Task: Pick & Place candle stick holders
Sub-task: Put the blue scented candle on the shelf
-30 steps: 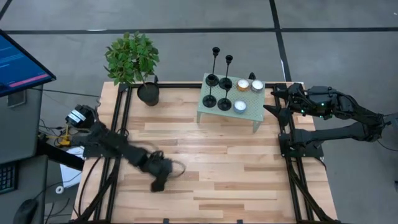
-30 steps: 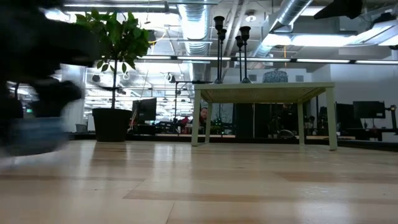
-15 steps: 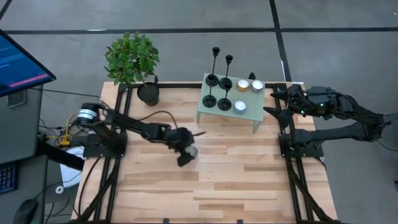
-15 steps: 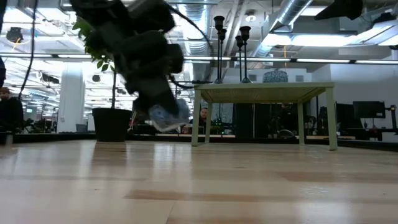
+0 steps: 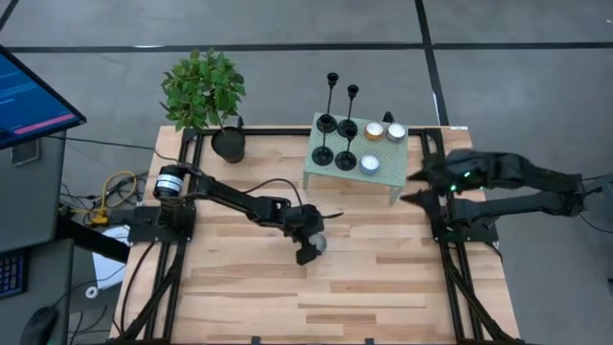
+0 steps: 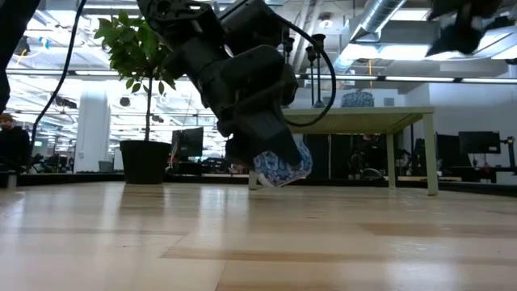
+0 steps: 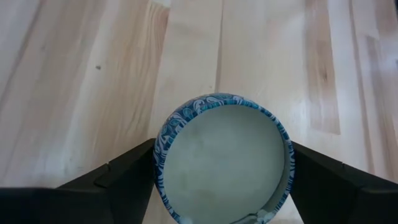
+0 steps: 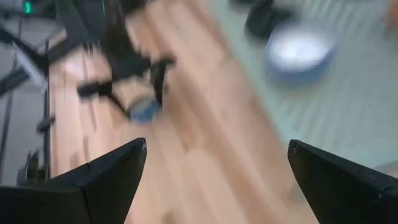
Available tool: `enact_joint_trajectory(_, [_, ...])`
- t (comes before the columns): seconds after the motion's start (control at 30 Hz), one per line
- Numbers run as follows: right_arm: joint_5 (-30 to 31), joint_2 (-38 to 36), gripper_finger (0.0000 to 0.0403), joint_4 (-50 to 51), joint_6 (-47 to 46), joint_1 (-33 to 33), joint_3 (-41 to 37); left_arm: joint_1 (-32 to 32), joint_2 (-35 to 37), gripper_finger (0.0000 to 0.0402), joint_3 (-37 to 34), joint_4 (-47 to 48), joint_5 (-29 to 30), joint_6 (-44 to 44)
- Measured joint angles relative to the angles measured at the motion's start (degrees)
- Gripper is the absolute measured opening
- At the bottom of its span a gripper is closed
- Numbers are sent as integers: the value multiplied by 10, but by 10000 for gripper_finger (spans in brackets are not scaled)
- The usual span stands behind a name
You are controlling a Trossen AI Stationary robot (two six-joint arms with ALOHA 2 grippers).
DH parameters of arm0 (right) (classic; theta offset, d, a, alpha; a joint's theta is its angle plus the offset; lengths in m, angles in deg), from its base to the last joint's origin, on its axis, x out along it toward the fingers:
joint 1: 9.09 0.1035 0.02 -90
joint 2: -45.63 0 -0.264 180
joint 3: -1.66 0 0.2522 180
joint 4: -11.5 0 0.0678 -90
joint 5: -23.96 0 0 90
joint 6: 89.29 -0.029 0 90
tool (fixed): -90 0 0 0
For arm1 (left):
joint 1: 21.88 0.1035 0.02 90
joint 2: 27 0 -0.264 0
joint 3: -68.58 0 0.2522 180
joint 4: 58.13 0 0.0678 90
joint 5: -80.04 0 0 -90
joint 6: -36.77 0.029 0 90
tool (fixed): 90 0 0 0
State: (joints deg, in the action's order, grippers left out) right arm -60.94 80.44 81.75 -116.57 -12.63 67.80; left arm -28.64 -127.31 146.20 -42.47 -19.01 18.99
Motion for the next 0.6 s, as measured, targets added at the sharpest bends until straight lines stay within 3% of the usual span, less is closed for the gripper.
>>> enact_joint_trajectory(0.13, [-26, 0, 381, -34, -41, 46, -90, 1, 0, 318, 0, 4, -8, 0])
enact_joint_trajectory(0.33, [-6, 44, 381, -267, -95, 151, -215, -5, 0, 318, 0, 30, -33, -1])
enact_joint_trajectory(0.6, [85, 198, 381, -376, -84, 257, -230, -30, 0, 324, 0, 53, -26, -4])
